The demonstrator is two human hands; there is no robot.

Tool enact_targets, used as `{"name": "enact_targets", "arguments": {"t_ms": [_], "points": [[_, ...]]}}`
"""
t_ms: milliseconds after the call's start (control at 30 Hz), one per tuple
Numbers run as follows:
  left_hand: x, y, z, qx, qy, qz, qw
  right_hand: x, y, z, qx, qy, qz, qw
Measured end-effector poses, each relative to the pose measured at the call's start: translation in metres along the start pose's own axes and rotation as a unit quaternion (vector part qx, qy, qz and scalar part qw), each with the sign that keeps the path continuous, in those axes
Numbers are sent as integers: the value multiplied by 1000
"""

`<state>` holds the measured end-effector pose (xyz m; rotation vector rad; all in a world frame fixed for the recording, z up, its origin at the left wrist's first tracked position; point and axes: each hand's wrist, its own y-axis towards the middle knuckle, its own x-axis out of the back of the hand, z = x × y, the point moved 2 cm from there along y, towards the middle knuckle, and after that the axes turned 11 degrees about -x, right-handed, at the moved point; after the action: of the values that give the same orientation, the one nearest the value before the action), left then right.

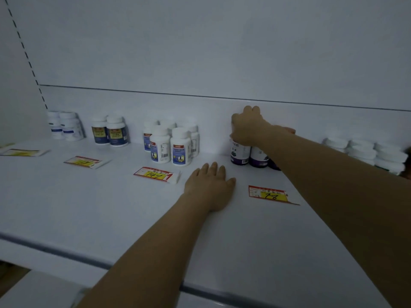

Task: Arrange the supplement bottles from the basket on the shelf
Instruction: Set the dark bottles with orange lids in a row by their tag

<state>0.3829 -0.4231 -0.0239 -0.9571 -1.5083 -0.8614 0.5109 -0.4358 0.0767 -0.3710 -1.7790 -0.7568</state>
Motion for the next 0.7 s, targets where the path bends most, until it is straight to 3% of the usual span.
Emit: {"name": "enact_targets", "arguments": {"t_ms": [233,367,433,533,700], "points": [[1,-1,2,-1,-4,-16,1000,17,-10,0,41,65,38,996],[11,-7,-2,35,-82,-82,993,35,-32,-10,50,150,41,987],[22,-11,-6,55,-199,-127,970,52,-43,-21,46,205,41,977],[41,-11,-11,19,-374,-159,913,77,-54,-42,28,310,50,949],[62,-6,-36,-87,-445,-187,872,82,-67,-75,-21,454,37,890]]}}
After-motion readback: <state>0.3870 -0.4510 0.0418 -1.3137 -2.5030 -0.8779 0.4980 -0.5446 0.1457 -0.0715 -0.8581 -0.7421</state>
